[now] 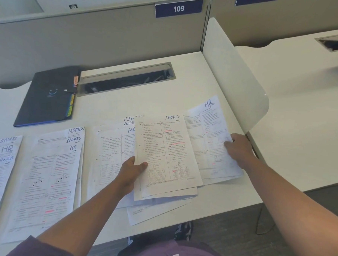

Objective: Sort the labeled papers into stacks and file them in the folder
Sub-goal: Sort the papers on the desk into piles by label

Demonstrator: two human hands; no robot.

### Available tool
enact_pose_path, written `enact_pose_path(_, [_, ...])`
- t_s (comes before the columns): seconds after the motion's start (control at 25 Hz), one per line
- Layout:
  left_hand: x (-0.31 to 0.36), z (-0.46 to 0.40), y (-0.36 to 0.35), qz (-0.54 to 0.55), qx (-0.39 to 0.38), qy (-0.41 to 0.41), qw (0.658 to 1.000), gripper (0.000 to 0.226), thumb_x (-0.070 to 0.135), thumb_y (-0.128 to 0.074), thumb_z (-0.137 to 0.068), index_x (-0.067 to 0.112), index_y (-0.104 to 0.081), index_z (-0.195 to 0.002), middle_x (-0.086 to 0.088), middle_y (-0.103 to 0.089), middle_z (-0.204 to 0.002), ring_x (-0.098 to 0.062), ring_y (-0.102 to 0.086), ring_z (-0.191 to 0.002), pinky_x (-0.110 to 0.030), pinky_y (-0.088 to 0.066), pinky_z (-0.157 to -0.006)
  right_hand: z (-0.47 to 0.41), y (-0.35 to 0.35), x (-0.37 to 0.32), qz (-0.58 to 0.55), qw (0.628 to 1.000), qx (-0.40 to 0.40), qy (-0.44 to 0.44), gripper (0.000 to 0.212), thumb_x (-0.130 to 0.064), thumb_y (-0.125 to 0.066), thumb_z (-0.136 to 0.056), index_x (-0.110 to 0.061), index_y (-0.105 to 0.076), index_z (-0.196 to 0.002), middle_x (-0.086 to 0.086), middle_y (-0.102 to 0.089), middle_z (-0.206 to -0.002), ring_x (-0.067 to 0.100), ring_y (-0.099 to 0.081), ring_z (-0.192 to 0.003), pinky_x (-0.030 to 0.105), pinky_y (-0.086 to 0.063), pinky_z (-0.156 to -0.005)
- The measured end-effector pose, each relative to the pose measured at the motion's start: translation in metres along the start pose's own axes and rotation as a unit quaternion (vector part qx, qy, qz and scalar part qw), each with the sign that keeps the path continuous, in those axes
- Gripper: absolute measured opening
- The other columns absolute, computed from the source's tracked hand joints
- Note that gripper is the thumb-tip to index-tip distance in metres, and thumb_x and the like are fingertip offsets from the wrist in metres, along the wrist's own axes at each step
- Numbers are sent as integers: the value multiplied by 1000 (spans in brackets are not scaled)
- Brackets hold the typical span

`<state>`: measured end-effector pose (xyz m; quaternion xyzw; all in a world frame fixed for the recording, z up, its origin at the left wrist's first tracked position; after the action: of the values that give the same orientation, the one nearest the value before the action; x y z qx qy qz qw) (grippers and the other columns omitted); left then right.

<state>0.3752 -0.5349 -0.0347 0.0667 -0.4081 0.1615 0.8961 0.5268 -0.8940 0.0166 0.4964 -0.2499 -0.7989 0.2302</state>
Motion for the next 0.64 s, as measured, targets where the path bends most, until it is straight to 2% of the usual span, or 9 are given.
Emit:
enact_pose_path(0.12, [5, 3, 0, 8, -2, -4, 1000, 24, 7, -66, -101, 18, -70, -121, -3, -81, -112, -25, -79, -95, -43, -64, -73, -14, 8, -6, -20, 999, 46, 11, 19, -8, -57, -90, 8, -65, -94, 15, -64, -79, 23, -49, -68, 30, -34, -60])
enact_pose_path(0.2, [9, 7, -1, 13, -10, -6, 1000, 24, 7, -65, -101, 18, -70, -122, -3, -80, -113, -25, -79, -95, -42, -64, -70, -20, 8, -16, -27, 996, 71, 36, 16, -10, -57, -94, 1, -67, -97, 14, -67, -86, 25, -54, -74, 30, -37, -63])
enact_pose_path(0.28, [12, 10, -2, 19, -20, -12, 1000, 25, 7, -65, -101, 17, -69, -123, -4, -80, -114, -27, -79, -98, -41, -65, -71, -25, 7, -27, -38, 994, 87, 60, 12, -13, -55, -98, -10, -66, -101, 4, -64, -91, 27, -57, -84, 31, -40, -69])
enact_pose_path(0.32, [13, 12, -3, 21, -24, -14, 999, 25, 7, -65, -101, 17, -69, -124, -4, -80, -115, -27, -79, -99, -42, -65, -72, -28, 5, -31, -38, 993, 92, 68, 12, -13, -53, -100, -9, -64, -100, 3, -62, -91, 30, -57, -85, 32, -40, -68])
enact_pose_path(0.4, [15, 14, -5, 22, -25, -14, 999, 26, 8, -64, -102, 17, -68, -126, -4, -80, -116, -29, -78, -103, -45, -64, -78, -34, 4, -37, -36, 990, 108, 78, 19, -12, -50, -100, 3, -62, -102, 14, -58, -86, 38, -52, -81, 37, -43, -65])
enact_pose_path(0.44, [15, 14, -5, 22, -25, -14, 999, 26, 8, -64, -102, 17, -68, -126, -4, -80, -116, -29, -77, -104, -47, -63, -81, -36, 6, -38, -38, 989, 118, 82, 22, -11, -49, -100, 8, -61, -101, 20, -57, -86, 40, -49, -79, 39, -44, -67])
enact_pose_path(0.48, [16, 14, -5, 23, -25, -15, 999, 26, 8, -64, -102, 17, -67, -127, -4, -79, -117, -29, -77, -104, -47, -63, -82, -38, 8, -38, -36, 988, 125, 84, 23, -12, -49, -100, 8, -60, -96, 19, -55, -82, 38, -46, -76, 38, -41, -66])
enact_pose_path(0.56, [16, 14, -5, 29, -28, -17, 999, 27, 9, -64, -102, 17, -67, -128, -4, -79, -117, -28, -78, -103, -46, -63, -82, -41, 16, -35, -18, 988, 128, 81, 25, -14, -49, -98, 2, -55, -80, 9, -52, -73, 30, -43, -70, 35, -32, -59])
enact_pose_path(0.64, [17, 13, -5, 39, -33, -19, 999, 27, 8, -64, -102, 16, -67, -128, -5, -79, -118, -29, -78, -103, -46, -63, -80, -44, 23, -28, 17, 993, 98, 70, 24, -16, -52, -95, -4, -57, -75, 4, -54, -70, 28, -46, -69, 33, -32, -56])
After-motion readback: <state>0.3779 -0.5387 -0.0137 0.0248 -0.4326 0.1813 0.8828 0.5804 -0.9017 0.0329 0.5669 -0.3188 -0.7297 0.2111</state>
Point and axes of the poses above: each hand's wrist, its own z-axis away from the middle knuckle, its own y-axis out of the back of the hand, x = y × z, the point moved 2 cm from there along -z, towards the middle knuckle
